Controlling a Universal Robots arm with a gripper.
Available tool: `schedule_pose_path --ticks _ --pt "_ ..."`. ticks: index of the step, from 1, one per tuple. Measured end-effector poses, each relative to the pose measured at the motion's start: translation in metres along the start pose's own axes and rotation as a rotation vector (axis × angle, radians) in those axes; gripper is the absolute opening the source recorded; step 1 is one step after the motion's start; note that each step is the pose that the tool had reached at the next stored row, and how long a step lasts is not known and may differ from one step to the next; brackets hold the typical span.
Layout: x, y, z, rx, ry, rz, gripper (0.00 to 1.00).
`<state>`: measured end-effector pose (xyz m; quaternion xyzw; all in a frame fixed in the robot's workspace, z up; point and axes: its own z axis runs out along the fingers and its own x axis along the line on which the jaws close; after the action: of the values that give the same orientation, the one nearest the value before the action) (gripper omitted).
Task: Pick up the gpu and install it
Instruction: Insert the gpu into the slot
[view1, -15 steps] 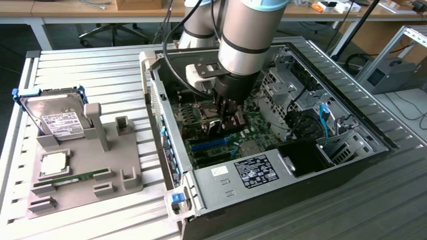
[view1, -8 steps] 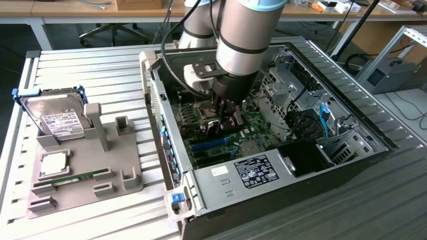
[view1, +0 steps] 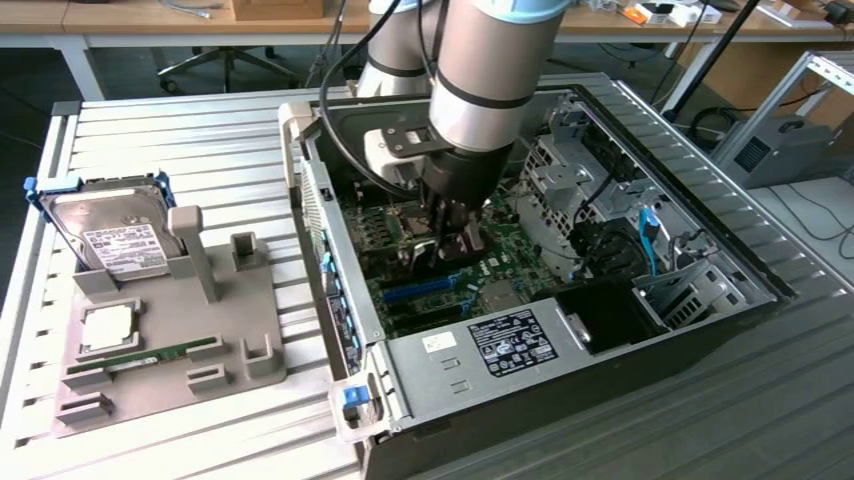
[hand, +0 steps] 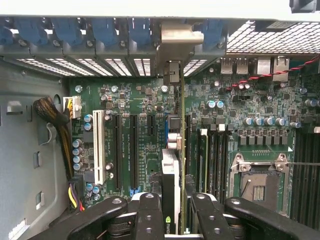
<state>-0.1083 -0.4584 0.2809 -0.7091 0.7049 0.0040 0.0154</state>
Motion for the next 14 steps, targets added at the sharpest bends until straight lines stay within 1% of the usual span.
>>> schedule_pose_path --ticks 8,14 --pt "-0.0001 0.0011 0.0039 0.0046 0.0004 0.0 0.27" --pt "-0.0002 0.0026 0.0064 0.0054 0.0009 0.0 0.27"
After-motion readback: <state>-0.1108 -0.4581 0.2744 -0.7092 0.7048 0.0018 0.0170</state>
